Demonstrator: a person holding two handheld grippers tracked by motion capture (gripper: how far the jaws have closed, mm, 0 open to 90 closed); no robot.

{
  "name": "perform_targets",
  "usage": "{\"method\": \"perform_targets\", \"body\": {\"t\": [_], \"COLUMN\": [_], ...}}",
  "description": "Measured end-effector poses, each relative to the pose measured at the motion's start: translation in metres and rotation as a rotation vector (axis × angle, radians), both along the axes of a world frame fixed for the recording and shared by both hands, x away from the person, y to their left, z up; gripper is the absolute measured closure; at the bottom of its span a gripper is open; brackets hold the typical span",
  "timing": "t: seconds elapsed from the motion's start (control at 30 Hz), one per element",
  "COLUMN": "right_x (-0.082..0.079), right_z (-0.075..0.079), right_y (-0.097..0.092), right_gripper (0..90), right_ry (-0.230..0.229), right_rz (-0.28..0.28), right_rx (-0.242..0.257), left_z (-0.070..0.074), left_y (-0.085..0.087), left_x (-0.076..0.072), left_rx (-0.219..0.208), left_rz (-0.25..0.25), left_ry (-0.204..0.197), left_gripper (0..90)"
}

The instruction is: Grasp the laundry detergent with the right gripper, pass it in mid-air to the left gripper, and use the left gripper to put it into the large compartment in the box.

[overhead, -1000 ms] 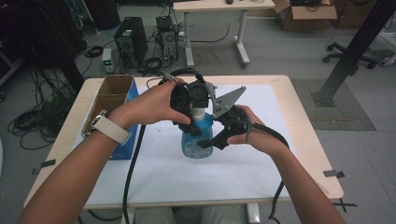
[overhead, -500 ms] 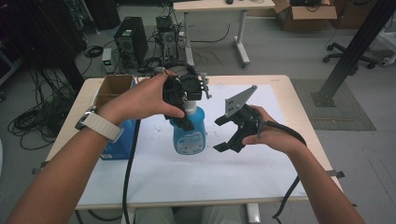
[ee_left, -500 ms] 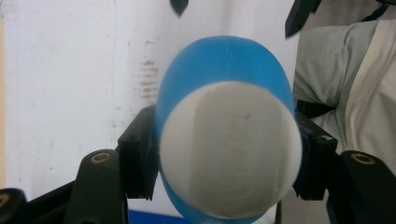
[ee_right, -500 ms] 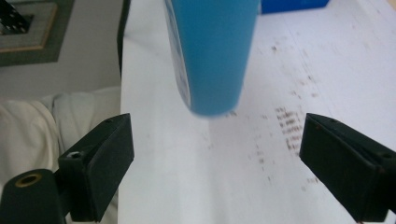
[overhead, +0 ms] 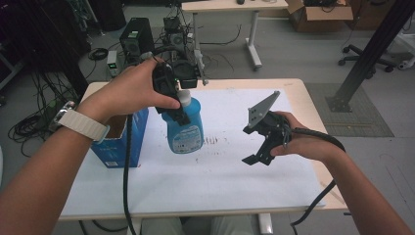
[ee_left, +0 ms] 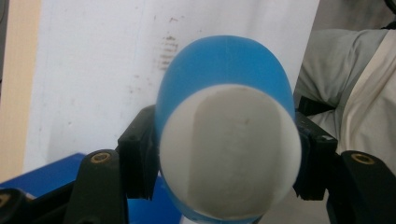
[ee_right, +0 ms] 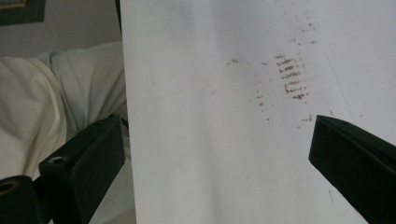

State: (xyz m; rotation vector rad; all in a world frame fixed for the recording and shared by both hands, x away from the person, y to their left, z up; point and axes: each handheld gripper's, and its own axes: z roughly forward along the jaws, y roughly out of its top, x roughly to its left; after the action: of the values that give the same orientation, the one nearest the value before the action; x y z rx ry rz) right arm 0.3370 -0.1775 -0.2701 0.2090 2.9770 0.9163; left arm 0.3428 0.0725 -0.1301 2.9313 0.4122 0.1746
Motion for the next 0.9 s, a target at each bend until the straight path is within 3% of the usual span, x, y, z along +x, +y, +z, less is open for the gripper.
{"method": "perform_targets", "body": {"t": [0.27,0.53,0.9], "right_x": [-0.007,-0.012,-0.017], "right_z": [0.006,0.007,0.009], "right_y": [-0.008,-0.019,-0.030], "right_gripper": [4.8,5.4,5.7], "right_ry": [-0.036,-0.041,-0.063], "right_rz": [-0.021,-0.028,-0.037], "right_rx": [-0.050,-0.113,-0.124], "left_z": [0.019,0.043,0.063], "left_y": [0.014,0.035,0.059], "left_x": [-0.001,0.002,0.010], "left_rx": [0.046,0.050,0.070], "left_rz": [0.113,0.309,0.615], "left_ry": [0.023,0.034,0.028], "left_gripper": [37.9,37.9,37.9]}}
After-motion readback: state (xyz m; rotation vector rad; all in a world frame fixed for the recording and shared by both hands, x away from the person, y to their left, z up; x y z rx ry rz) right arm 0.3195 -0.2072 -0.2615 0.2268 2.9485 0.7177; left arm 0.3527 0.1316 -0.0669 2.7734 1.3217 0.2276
